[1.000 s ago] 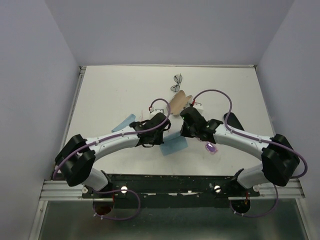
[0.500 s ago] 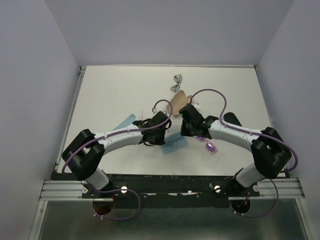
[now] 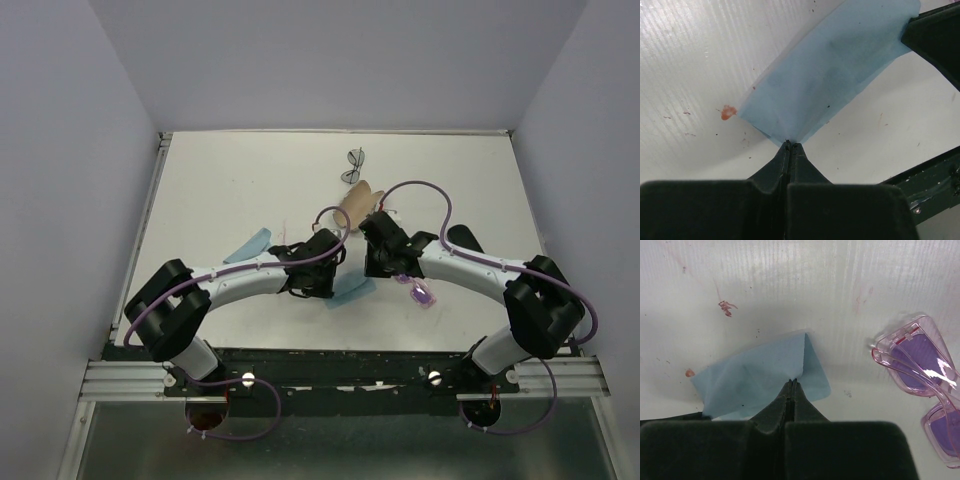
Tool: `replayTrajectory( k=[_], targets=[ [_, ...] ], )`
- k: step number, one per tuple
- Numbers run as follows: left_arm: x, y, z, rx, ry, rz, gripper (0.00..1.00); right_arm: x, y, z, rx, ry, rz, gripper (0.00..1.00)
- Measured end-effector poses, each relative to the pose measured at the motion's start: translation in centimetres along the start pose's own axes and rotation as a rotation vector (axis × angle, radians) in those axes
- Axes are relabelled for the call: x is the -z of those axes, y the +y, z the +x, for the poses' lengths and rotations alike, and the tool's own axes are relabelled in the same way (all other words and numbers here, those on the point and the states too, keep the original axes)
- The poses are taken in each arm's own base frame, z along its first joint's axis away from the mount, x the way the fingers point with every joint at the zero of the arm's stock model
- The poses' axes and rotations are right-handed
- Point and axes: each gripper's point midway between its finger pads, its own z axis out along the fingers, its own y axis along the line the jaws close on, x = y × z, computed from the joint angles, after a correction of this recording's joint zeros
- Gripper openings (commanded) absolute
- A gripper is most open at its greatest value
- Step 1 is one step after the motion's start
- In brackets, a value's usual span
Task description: Organize the sunglasses
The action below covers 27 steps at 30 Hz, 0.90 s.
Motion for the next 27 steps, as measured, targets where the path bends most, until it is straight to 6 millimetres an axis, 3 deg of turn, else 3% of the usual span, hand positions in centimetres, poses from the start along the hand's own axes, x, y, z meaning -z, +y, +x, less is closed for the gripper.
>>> replayTrajectory(
  k=[21, 27],
  targets=[
    [-1.2, 0.4, 1.7, -0.028, 0.068, -0.021, 0.0, -0.2, -0.6, 1.2, 0.025, 0.055, 0.017, 0.02],
    [-1.2, 0.1, 2.0, -0.031, 0.08, -0.011, 0.05, -0.6, -0.9, 1.5, 0.029, 0.068, 0.028, 0.02]
  ],
)
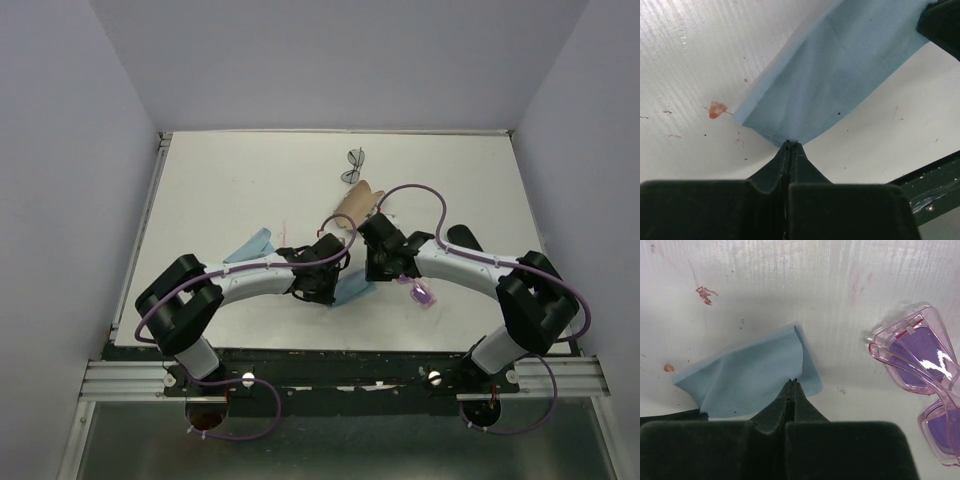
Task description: Organize the sunglasses
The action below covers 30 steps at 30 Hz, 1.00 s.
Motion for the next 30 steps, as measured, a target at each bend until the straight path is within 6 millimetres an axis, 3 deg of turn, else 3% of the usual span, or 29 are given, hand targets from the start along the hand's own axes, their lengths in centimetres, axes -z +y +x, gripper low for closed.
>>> replayTrajectory(
  k=[6, 16, 21, 25, 30],
  targets=[
    [-0.1, -0.3, 0.1, -0.006, 0.008, 0.005, 0.22, -0.5, -0.2, 0.4, 0.009, 0.016, 0.011, 0.06],
    [0.0, -0.7, 0.3, -0.015, 0.016, 0.022, 0.38, -0.7, -0.4, 0.7, 0.01, 0.026, 0.016, 0.17],
    [1.3, -1.3, -0.4, -0.018, -0.021, 0.052, 0.5, -0.7, -0.7, 0.7, 0.011, 0.027, 0.028, 0.34],
    [2.7, -1.9, -1.1, -0.013, -0.06, 0.082, 0.48, -0.2, -1.2, 0.5, 0.008, 0.01, 0.043, 0.38],
    [3.5, -1.9, -2.2, 0.028, -0.098, 0.104, 0.36, 1.2, -1.1, -0.1, -0.001, -0.033, 0.015, 0.27]
  ],
)
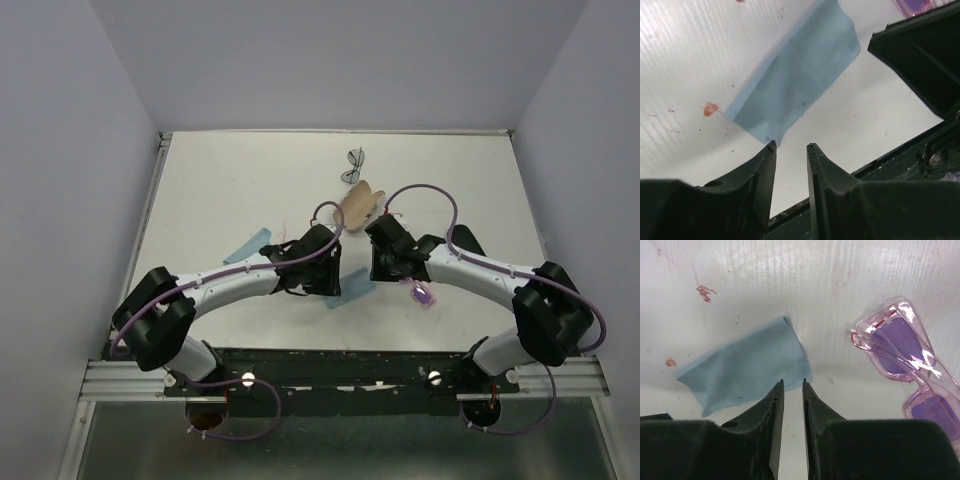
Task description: Organize the sunglasses
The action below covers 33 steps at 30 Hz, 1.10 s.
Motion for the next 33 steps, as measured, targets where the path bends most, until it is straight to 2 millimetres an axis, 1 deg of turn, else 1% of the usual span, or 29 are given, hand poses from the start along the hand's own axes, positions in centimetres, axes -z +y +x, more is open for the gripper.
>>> replayTrajectory(
  k=[2, 5, 7, 13, 18, 20, 29, 31, 33],
  targets=[
    [-0.1, 0.1, -0.6, 0.027, -0.012, 0.014, 0.28, 0.2, 0.4, -0.2, -0.007, -0.015, -0.03, 0.27],
    [-0.4, 0.2, -1.5, 0.059, -0.027, 0.033, 0.23, -0.1, 1.1, -0.2, -0.013, -0.011, -0.068, 0.26],
    [-1.0, 0.3, -1.7, 0.07, -0.02, 0.036, 0.2, -0.4, 1.6, -0.2, -0.015, -0.008, -0.083, 0.25],
    [-3.0, 1.5, -0.8, 0.09, 0.034, -0.009, 0.18, -2.2, 1.9, 0.5, -0.015, 0.023, -0.088, 0.25],
    [-4.1, 3.0, -0.9, 0.128, 0.05, -0.046, 0.16, -3.1, 1.3, 1.4, -0.025, 0.051, -0.076, 0.25],
    [-4.5, 3.6, -0.8, 0.145, 0.058, -0.061, 0.15, -3.1, 1.3, 1.4, -0.034, 0.051, -0.08, 0.25],
    [-4.4, 4.6, -1.5, 0.173, 0.037, -0.088, 0.16, -2.9, 1.0, 1.6, -0.06, 0.026, -0.104, 0.25],
    [-4.1, 5.1, -1.6, 0.178, 0.027, -0.105, 0.21, -2.9, 1.0, 1.7, -0.061, 0.023, -0.106, 0.25],
    [-3.7, 5.5, -1.4, 0.177, 0.024, -0.111, 0.32, -2.8, 0.9, 1.7, -0.061, 0.023, -0.106, 0.29]
  ],
)
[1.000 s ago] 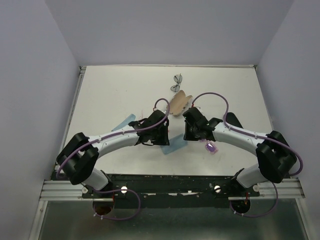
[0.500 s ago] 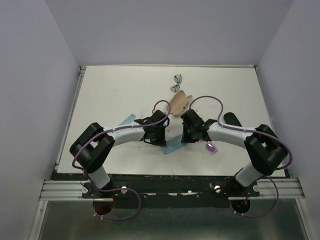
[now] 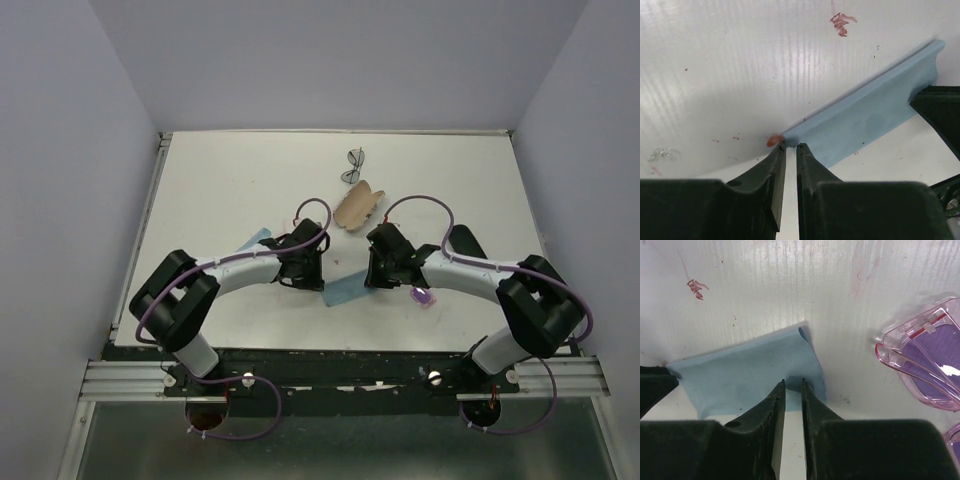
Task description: Organize the sunglasses
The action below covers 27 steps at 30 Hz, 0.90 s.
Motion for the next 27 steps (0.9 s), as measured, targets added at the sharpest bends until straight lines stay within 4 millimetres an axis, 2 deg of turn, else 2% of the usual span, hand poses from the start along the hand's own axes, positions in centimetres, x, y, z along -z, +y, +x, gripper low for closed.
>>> replayTrajectory(
  k=[2, 5, 8, 9, 12, 13, 16, 20, 22, 24, 27],
  targets=[
    [0.6, 0.3, 0.2, -0.006, -0.004, 0.003, 0.41, 0.1, -0.1, 0.0, 0.0, 0.0, 0.001, 0.33],
    [1.8, 0.0, -0.1, -0.018, -0.026, 0.024, 0.57, 0.6, -0.1, -0.2, -0.001, -0.008, 0.002, 0.48],
    [4.1, -0.7, -0.7, -0.03, -0.084, 0.068, 0.81, 1.7, 0.2, -1.3, -0.006, -0.05, -0.006, 0.67],
    [5.2, -0.9, -1.0, -0.032, -0.111, 0.084, 0.99, 2.1, 0.4, -1.9, -0.014, -0.073, -0.01, 0.75],
    [8.1, -1.1, -2.0, -0.023, -0.203, 0.108, 0.99, 3.9, 1.2, -4.8, -0.05, -0.175, -0.018, 0.99],
    [9.8, -0.8, -2.6, -0.006, -0.263, 0.103, 0.99, 4.3, 1.2, -5.8, -0.072, -0.207, -0.015, 1.0],
    [12.7, 1.1, -3.4, 0.068, -0.381, 0.04, 0.99, 5.7, 1.2, -9.3, -0.14, -0.317, 0.002, 1.0],
    [15.5, 4.1, -3.4, 0.148, -0.505, -0.019, 0.99, 6.3, 0.9, -13.4, -0.215, -0.411, 0.023, 1.0],
    [16.2, 5.3, -2.9, 0.17, -0.544, -0.032, 0.99, 5.5, 0.7, -15.7, -0.25, -0.428, 0.035, 0.95],
    [16.3, 6.3, -2.5, 0.181, -0.565, -0.048, 0.99, 4.0, 0.3, -17.7, -0.278, -0.432, 0.047, 0.91],
    [16.1, 7.4, -2.0, 0.185, -0.574, -0.072, 0.99, 1.0, -0.5, -19.0, -0.3, -0.402, 0.078, 0.82]
  ],
)
